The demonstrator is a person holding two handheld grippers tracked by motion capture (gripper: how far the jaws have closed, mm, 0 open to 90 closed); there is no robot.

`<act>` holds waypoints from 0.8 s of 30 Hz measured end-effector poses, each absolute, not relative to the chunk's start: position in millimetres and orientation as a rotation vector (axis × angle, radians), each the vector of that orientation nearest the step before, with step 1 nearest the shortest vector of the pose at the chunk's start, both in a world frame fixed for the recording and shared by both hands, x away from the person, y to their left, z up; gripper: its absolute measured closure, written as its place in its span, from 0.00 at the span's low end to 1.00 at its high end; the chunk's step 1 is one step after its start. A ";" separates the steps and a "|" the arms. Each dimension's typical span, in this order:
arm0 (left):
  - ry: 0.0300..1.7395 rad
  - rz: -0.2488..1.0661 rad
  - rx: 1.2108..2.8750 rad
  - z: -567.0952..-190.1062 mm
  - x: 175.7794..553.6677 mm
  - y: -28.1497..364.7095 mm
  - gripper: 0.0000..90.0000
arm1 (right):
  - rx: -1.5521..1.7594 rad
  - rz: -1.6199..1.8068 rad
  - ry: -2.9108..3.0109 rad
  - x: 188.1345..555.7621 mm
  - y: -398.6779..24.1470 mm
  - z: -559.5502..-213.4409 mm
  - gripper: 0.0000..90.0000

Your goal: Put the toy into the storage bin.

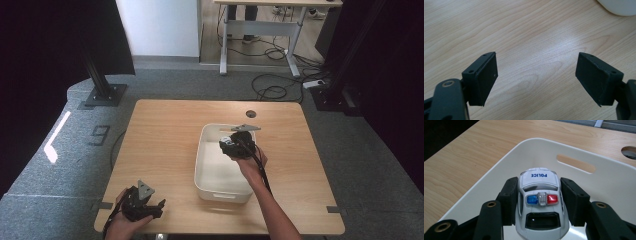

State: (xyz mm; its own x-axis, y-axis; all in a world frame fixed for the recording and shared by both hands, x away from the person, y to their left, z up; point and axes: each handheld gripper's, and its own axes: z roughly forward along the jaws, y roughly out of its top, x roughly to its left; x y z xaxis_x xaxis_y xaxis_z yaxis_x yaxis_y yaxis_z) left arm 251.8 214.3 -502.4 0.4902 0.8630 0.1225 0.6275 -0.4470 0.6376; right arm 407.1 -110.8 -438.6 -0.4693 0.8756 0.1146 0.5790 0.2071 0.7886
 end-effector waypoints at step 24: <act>1.235 0.595 2.222 -504.7 252.7 216.1 0.21 | 1.377 1.118 2.176 424.3 -89.5 -457.1 0.55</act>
State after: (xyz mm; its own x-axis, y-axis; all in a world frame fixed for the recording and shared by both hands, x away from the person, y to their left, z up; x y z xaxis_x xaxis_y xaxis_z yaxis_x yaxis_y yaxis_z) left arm 252.7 216.1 -504.7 0.4868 0.8650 0.1214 0.6342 -0.4456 0.6319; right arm 424.3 -89.5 -457.1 -0.4765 0.8702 0.1256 0.6088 0.2235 0.7612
